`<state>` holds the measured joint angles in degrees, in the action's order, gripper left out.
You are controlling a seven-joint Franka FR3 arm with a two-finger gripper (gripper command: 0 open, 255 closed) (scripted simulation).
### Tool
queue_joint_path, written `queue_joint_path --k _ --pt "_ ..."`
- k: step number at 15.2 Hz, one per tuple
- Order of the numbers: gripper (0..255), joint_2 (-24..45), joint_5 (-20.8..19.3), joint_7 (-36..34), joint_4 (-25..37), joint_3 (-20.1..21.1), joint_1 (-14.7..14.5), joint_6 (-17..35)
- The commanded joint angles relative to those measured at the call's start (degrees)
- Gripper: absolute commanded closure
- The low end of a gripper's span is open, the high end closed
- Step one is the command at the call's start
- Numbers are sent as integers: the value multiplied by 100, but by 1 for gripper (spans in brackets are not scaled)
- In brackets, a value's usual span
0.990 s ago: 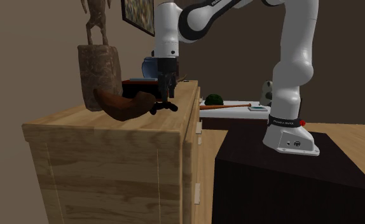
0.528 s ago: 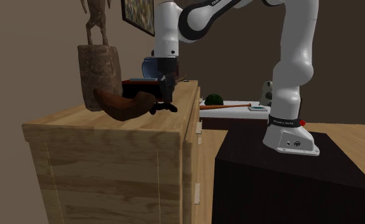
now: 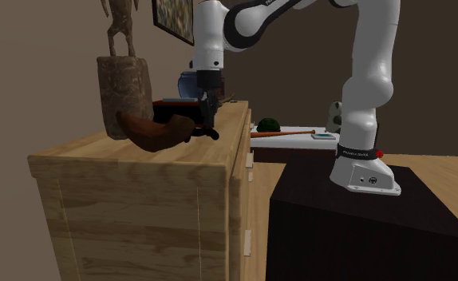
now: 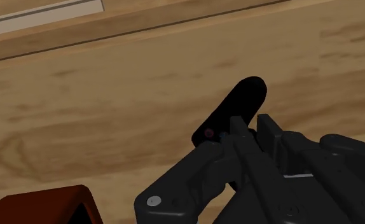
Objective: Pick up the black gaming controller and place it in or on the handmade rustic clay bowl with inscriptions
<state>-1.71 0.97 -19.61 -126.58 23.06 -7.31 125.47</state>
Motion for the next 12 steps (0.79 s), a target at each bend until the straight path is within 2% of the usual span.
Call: queue_joint_path --k 1,4,5,6,8,9,12 --pt "255 -10 27 24 -21 -5 3 -71" --pt "255 -124 76 60 103 -14 6 -301" --pt "255 -85 56 52 72 -13 8 -224" --pt "0 -85 56 52 72 -13 8 -224" --pt "0 300 953 2368 537 -371 239 -607" --pt "0 474 1138 2936 741 -423 328 -790" --pt "0 559 1134 2928 600 -376 328 -562"
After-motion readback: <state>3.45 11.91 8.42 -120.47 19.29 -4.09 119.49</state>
